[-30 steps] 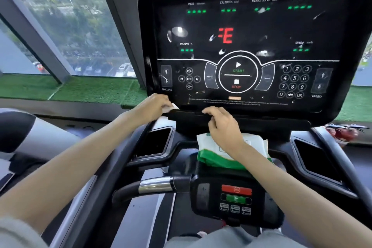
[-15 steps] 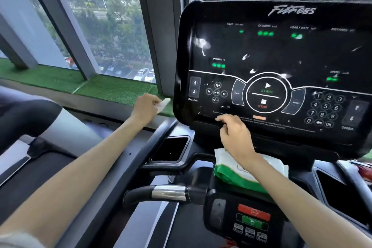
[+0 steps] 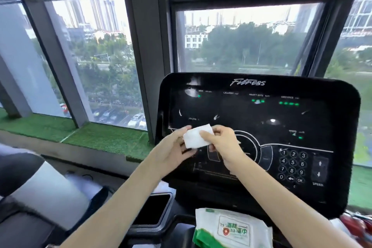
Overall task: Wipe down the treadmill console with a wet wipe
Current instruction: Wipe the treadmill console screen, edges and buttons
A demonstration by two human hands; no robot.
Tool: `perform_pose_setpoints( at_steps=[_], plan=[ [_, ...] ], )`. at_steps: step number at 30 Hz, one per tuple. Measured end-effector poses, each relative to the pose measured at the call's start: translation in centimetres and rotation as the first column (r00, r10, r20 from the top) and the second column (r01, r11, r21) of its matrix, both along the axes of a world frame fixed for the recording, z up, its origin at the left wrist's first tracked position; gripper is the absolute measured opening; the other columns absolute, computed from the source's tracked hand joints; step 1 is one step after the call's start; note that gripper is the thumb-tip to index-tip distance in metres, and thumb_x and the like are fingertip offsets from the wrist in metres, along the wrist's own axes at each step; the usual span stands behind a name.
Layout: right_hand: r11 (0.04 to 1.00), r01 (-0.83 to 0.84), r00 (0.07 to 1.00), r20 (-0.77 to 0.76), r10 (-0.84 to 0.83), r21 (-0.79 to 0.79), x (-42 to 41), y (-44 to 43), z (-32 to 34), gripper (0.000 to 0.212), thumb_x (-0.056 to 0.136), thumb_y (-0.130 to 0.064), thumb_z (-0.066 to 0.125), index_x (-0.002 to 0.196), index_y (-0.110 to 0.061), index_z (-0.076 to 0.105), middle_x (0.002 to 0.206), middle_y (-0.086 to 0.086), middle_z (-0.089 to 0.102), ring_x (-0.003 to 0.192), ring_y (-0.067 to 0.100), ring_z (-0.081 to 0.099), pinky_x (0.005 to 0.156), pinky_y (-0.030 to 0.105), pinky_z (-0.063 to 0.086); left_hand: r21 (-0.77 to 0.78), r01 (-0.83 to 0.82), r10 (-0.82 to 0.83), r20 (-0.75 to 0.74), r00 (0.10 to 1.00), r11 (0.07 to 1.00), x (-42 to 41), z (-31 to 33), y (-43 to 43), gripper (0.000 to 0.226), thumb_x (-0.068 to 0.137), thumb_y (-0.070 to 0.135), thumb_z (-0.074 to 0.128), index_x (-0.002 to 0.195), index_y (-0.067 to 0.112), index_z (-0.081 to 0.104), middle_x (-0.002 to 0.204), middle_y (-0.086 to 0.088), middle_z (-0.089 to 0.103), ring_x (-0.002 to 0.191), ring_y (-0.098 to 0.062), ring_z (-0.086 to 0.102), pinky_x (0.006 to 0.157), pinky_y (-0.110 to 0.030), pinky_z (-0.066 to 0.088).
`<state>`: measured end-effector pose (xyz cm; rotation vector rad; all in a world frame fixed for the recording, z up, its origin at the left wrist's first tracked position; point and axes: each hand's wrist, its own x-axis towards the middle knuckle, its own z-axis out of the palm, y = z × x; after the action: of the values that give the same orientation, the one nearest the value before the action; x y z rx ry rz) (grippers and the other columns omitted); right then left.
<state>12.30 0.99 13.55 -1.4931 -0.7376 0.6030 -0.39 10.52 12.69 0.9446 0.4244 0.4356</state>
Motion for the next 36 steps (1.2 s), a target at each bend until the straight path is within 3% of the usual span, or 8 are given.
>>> perform_pose_setpoints(
  at_steps=[6,10,12,15,22,27,32,36],
  plan=[
    [0.999,0.003,0.98,-0.198,0.008,0.053,0.7,-0.1,0.6,0.01,0.09,-0.01,0.057,0.097,-0.002,0.059,0.078,0.011,0.065,0.055,0.017,0.058,0.053,0.028,0.052,0.004,-0.161,0.161,0.056,0.985,0.987,3.9,-0.6,-1.9,0.024,0.081,0.017,0.062,0.103,0.009,0.065,0.094,-0.009,0.067,0.083,-0.019,0.064,0.079,-0.034,0.05],
    [0.989,0.126,0.923,0.375,-0.091,-0.072,1.7,-0.3,-0.1,0.006,0.089,-0.024,0.059,0.09,-0.018,0.059,0.08,-0.002,0.062,0.067,0.01,0.057,0.064,0.03,0.049,-0.015,-0.519,0.518,0.081,0.851,0.855,4.1,2.4,1.4,0.022,0.086,0.003,0.058,0.107,0.009,0.056,0.095,-0.007,0.061,0.087,-0.021,0.058,0.068,-0.029,0.047],
    [0.966,0.248,0.598,0.773,-0.209,0.07,2.7,-0.1,-0.4,0.006,0.085,-0.017,0.063,0.09,-0.018,0.06,0.093,-0.004,0.061,0.083,0.013,0.057,0.069,0.03,0.049,0.422,-0.722,0.773,0.074,0.631,0.548,4.0,4.6,3.9,0.017,0.084,0.001,0.057,0.097,0.011,0.051,0.085,0.0,0.052,0.079,-0.017,0.052,0.061,-0.021,0.043],
    [0.941,0.293,0.148,0.964,-0.219,0.169,4.3,0.7,-0.6,0.03,0.071,-0.006,0.071,0.1,-0.006,0.066,0.12,0.015,0.061,0.108,0.031,0.06,0.087,0.042,0.051,0.857,-0.508,0.865,0.184,0.467,0.091,5.8,6.4,6.1,0.019,0.082,0.001,0.053,0.073,0.015,0.044,0.077,0.003,0.041,0.066,-0.013,0.043,0.056,-0.02,0.034],
    [0.909,0.416,0.017,0.999,-0.043,0.032,6.6,0.5,-1.4,0.052,0.089,-0.02,0.035,0.135,0.0,0.046,0.143,0.02,0.042,0.136,0.03,0.037,0.111,0.045,0.022,0.878,-0.109,0.481,0.355,0.802,-0.466,9.8,0.0,3.5,0.02,0.088,-0.001,0.054,0.107,0.006,0.059,0.095,-0.004,0.053,0.084,-0.014,0.051,0.07,-0.024,0.046],
    [0.909,0.416,0.0,1.0,-0.012,0.011,7.0,0.9,-1.9,0.051,0.093,-0.021,0.029,0.138,0.001,0.043,0.143,0.022,0.042,0.136,0.031,0.036,0.111,0.046,0.032,0.912,-0.368,0.808,0.352,0.472,-0.182,9.1,2.8,6.3,0.021,0.098,0.009,0.041,0.111,0.005,0.057,0.086,0.003,0.043,0.068,-0.004,0.04,0.067,-0.019,0.041],
    [0.887,0.461,-0.014,1.0,-0.019,0.024,6.2,1.6,-2.3,0.052,0.093,-0.02,0.03,0.14,0.002,0.038,0.142,0.026,0.041,0.135,0.037,0.036,0.108,0.051,0.034,0.896,-0.139,0.515,0.362,0.777,-0.421,9.0,1.2,5.5,0.03,0.089,-0.006,0.047,0.116,0.004,0.053,0.1,-0.005,0.05,0.089,-0.016,0.052,0.074,-0.021,0.046],
    [0.872,0.489,-0.024,0.999,-0.031,0.039,6.0,1.9,-2.4,0.052,0.093,-0.019,0.031,0.139,0.005,0.038,0.142,0.026,0.04,0.135,0.038,0.035,0.108,0.052,0.034,0.936,-0.307,0.791,0.317,0.523,-0.172,8.1,2.1,7.9,0.032,0.091,-0.002,0.044,0.116,0.012,0.056,0.093,-0.004,0.045,0.079,-0.016,0.047,0.067,-0.028,0.049]
  ],
)
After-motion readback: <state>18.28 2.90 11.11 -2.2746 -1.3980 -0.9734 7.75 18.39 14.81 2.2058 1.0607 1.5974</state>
